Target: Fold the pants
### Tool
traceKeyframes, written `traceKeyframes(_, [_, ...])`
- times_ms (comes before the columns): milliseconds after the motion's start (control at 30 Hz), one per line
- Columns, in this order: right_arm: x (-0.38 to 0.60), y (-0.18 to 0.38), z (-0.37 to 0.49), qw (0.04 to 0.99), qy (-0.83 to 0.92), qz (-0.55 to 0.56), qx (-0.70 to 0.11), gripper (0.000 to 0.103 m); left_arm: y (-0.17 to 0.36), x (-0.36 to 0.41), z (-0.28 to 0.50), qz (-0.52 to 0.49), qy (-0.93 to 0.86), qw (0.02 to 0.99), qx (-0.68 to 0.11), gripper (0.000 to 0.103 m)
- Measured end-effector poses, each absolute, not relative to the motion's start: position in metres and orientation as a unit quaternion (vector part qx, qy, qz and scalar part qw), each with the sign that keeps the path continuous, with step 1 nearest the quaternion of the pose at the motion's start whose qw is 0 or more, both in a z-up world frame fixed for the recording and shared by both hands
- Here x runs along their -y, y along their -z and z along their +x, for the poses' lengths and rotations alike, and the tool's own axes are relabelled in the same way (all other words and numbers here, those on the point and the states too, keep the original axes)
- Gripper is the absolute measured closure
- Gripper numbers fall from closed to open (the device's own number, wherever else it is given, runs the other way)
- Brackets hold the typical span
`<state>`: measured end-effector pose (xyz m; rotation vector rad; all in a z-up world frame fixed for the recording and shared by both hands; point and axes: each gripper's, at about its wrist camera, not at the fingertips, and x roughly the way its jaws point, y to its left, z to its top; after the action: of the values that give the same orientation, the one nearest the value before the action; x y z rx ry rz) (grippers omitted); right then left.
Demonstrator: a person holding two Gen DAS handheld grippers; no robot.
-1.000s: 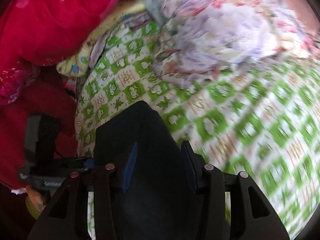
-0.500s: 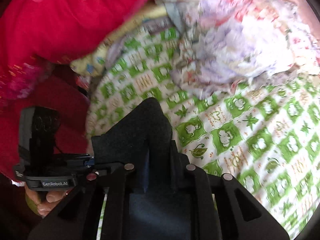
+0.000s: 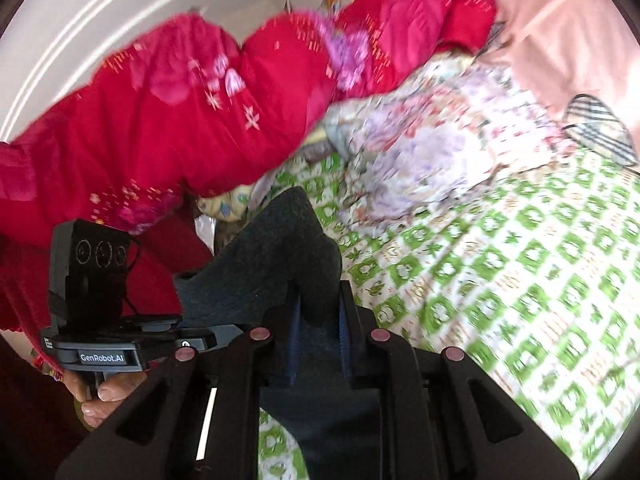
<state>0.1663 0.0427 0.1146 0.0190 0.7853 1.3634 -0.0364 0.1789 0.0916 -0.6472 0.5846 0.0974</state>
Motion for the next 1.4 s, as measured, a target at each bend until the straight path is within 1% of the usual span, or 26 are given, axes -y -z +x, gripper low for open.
traceKeyframes(100, [-0.003, -0.115, 0.164, 0.721, -0.602, 0.032, -0.341, 0.085, -0.101, -0.151, -0.032, -0.297, -0.020, 0.911, -0.284, 0.090])
traceKeyframes(267, [0.058, -0.101, 0.165, 0.745, -0.573, 0.075, -0.334, 0.086, -0.111, -0.097, -0.015, -0.257, 0.027, 0.918, -0.301, 0.090])
traceKeyframes(433, [0.113, -0.084, 0.162, 0.765, -0.541, 0.117, -0.330, 0.086, -0.110, -0.043, -0.002, -0.214, 0.065, 0.921, -0.319, 0.090])
traceKeyframes(733, [0.172, -0.040, 0.160, 0.781, -0.498, 0.154, -0.345, 0.086, -0.077, 0.029, 0.020, -0.159, 0.096, 0.911, -0.369, 0.090])
traceKeyframes(900, [0.193, -0.017, 0.160, 0.782, -0.480, 0.172, -0.358, 0.086, -0.060, 0.055, 0.027, -0.124, 0.100, 0.908, -0.387, 0.089])
traceKeyframes(1000, [0.203, -0.010, 0.157, 0.792, -0.460, 0.164, -0.366, 0.084, -0.048, 0.067, 0.031, -0.106, 0.105, 0.906, -0.396, 0.089])
traceKeyframes(1033, [0.206, -0.009, 0.156, 0.794, -0.455, 0.162, -0.369, 0.081, -0.046, 0.069, 0.032, -0.103, 0.106, 0.905, -0.399, 0.089])
traceKeyframes(1167, [0.217, -0.001, 0.151, 0.811, -0.413, 0.144, -0.389, 0.081, -0.030, 0.078, 0.037, -0.094, 0.113, 0.899, -0.412, 0.085])
traceKeyframes(1333, [0.237, 0.005, 0.141, 0.826, -0.366, 0.154, -0.401, 0.081, -0.014, 0.087, 0.039, -0.076, 0.121, 0.897, -0.418, 0.082])
traceKeyframes(1367, [0.241, 0.005, 0.139, 0.828, -0.359, 0.158, -0.402, 0.079, -0.013, 0.086, 0.040, -0.076, 0.126, 0.896, -0.419, 0.079])
traceKeyframes(1400, [0.245, 0.005, 0.136, 0.830, -0.350, 0.162, -0.404, 0.078, -0.012, 0.087, 0.039, -0.078, 0.131, 0.895, -0.420, 0.074])
